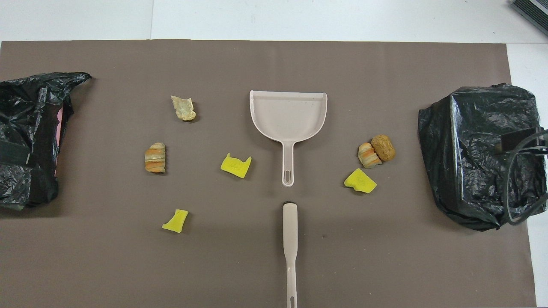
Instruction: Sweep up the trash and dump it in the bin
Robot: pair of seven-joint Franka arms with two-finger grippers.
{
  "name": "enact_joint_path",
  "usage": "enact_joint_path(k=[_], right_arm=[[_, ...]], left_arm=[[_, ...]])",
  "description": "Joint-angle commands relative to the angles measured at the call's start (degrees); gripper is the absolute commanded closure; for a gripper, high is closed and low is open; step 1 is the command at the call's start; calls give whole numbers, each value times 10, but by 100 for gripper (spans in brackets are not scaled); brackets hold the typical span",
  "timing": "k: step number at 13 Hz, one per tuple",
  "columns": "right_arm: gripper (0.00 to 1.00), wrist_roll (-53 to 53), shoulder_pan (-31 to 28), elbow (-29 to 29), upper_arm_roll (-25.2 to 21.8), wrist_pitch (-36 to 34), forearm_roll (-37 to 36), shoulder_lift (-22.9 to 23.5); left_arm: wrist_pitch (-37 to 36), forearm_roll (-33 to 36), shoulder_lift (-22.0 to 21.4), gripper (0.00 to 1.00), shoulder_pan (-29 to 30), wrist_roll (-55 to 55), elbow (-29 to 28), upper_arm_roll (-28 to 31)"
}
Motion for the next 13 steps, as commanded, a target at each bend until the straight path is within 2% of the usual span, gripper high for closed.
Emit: enact_joint_path(k=[1,13], right_arm=[[0,-9,-2,-6,0,-1,12,-9],[0,-9,-2,-6,0,-1,12,-8]], left_arm=[[0,9,-20,0,1,9,-23,0],[1,9,-19,0,-4,2,-23,0]])
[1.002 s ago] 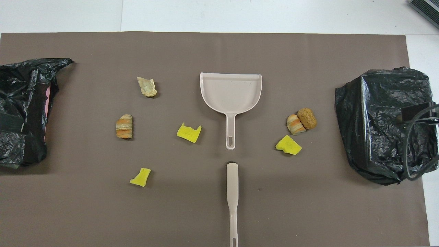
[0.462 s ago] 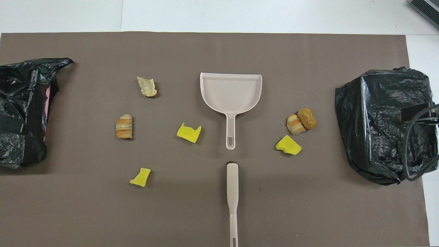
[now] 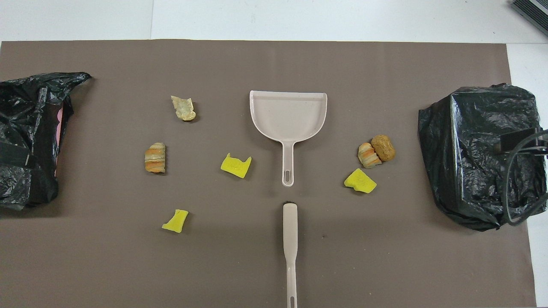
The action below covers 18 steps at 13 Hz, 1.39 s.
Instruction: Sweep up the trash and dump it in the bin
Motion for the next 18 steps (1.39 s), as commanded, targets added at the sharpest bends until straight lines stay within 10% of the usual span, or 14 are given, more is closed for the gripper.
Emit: enact_joint_path(k=[1,18], right_arm=[[0,-9,-2,-6,0,-1,12,-9],[0,-9,-2,-6,0,-1,12,-8]], left_arm=[[1,8,-17,0,-4,1,-20,0],[21,2,-21,0,-10,-3,-30,-27]])
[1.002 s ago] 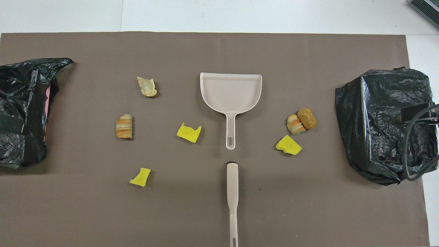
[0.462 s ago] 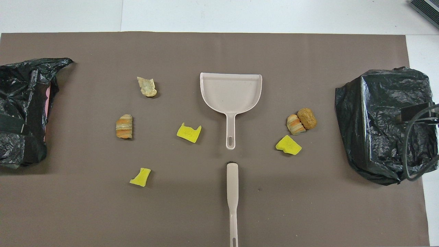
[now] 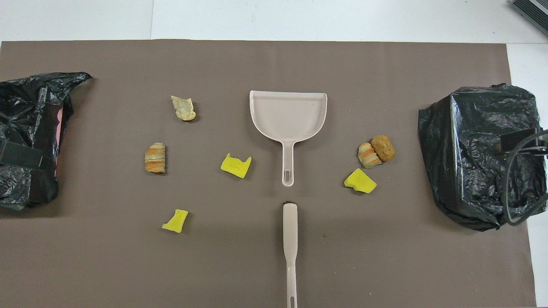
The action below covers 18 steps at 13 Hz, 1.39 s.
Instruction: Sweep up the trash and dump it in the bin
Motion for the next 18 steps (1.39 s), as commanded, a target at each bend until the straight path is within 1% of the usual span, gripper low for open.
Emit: enact_joint_path(k=[1,4,6,7,8,10,13,15,16,18], right_arm=[[0,-9,-2,-6,0,-1,12,-9],[0,-15,-1,-7,7,-7,6,-10],[0,-12,-1,-33,7,3,10,-23],[0,-7,0,-41,8,22,11,-24],[0,0,13,-52,9,29,12,-21],[0,49,28,-57,11,52,8,-3],[0,70,61,-56,11,88,7,19],[0,76,65,-55,11,101,4,23],[0,76,64,-54,11,101,4,30],[0,75,62,-54,10,94,4,29]], left_arm=[[36,1,-27,0,-7,-3,-44,-12],[76,0,-50,0,-20,-4,-106,-37],[106,-2,-64,0,-49,-27,-149,-38],[121,-2,-72,0,-67,-41,-170,-38],[127,-2,-79,0,-82,-53,-188,-38],[131,-2,-88,0,-112,-69,-216,-38],[173,-4,-92,0,-158,-126,-253,-39],[203,-16,-100,0,-186,-164,-284,-38],[216,-18,-104,0,-204,-177,-303,-38],[243,-23,-116,0,-230,-193,-339,-39]])
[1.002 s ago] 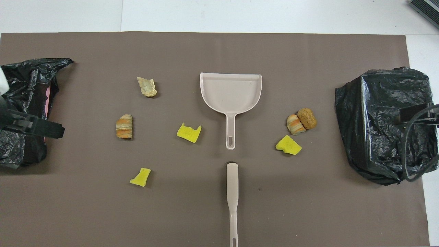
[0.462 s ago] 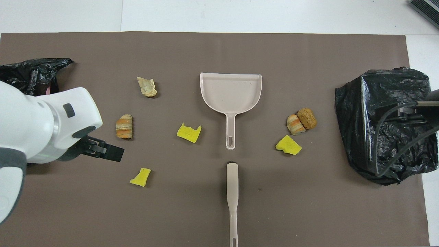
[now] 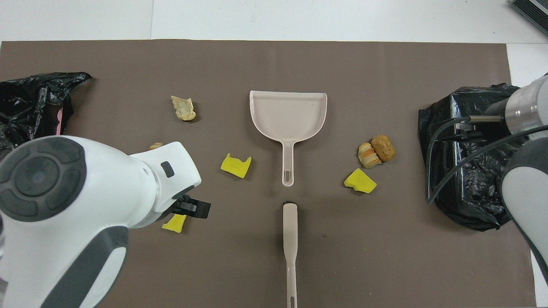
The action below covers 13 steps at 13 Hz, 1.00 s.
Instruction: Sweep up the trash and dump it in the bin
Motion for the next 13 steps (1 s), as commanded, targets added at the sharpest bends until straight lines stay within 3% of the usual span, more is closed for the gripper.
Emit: enact_joint_path(k=[1,7,9,11,13], right_arm=[[0,6,-7,-6,1,1,3,-4],[0,5,-8,-7,1,-4,5,-5],[0,4,-8,-7,0,-8,5,-6],[0,2,-9,-9,0,-16,5,-7],[0,2,-11,-10,0,-27,5,-9]], left_arm=[[42,-21,-36,0,-45,-40,-73,9],[149,-29,-36,0,-162,-176,-172,8],[189,-29,0,0,-212,-218,-187,9],[268,-29,9,0,-250,-274,-231,9],[286,-29,16,0,-279,-291,-245,9]])
